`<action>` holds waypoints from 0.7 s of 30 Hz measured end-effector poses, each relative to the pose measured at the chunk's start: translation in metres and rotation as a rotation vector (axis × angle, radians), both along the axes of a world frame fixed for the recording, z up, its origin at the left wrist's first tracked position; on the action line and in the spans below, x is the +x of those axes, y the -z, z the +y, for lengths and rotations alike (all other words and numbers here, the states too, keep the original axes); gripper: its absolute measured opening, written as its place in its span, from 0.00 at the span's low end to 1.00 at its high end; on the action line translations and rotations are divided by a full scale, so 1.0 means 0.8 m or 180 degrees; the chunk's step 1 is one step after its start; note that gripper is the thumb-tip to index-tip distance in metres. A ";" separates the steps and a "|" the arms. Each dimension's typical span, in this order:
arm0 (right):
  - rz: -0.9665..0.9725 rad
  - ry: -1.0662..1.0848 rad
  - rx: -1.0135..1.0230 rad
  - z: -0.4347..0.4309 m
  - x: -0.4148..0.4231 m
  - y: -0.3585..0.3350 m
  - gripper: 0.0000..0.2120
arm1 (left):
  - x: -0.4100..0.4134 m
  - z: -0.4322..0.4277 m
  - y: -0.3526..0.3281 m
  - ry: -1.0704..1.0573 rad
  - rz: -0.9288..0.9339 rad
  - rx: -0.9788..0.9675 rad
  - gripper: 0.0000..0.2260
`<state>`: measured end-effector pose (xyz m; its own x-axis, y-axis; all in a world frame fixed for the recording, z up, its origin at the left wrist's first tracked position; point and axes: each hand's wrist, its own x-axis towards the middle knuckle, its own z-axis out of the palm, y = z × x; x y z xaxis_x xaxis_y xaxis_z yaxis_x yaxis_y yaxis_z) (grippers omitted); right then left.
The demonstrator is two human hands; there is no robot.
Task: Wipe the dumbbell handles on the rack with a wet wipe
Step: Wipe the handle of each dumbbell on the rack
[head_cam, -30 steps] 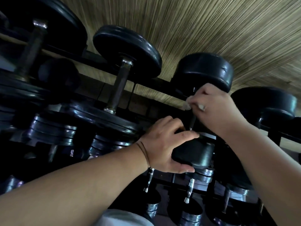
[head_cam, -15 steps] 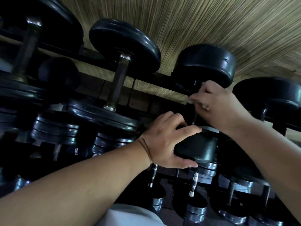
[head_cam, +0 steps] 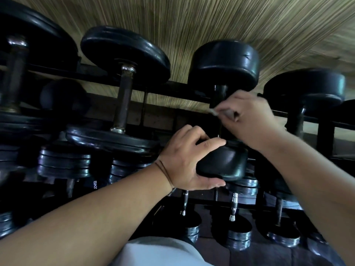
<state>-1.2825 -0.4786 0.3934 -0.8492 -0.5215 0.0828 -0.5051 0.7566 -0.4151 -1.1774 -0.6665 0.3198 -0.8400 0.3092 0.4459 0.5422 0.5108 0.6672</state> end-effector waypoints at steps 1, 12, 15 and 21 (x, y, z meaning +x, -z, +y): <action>-0.0223 -0.0013 -0.0082 0.003 0.012 -0.001 0.07 | 0.000 0.000 0.000 -0.0003 0.0023 -0.0005 0.37; 0.0166 0.1185 -0.0728 -0.008 -0.012 0.023 0.06 | -0.002 -0.001 -0.001 0.0042 0.0045 -0.0156 0.37; -0.0220 0.1156 -0.0710 -0.006 0.000 0.012 0.05 | -0.001 -0.002 -0.003 0.0039 0.0053 -0.0229 0.36; -0.1613 0.0740 -0.0431 0.010 0.029 -0.013 0.03 | 0.000 -0.002 -0.004 0.0045 0.0153 -0.0341 0.36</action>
<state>-1.2596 -0.4704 0.4040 -0.8914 -0.3293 -0.3115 -0.0444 0.7473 -0.6630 -1.1772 -0.6683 0.3228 -0.8137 0.3688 0.4493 0.5799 0.5698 0.5824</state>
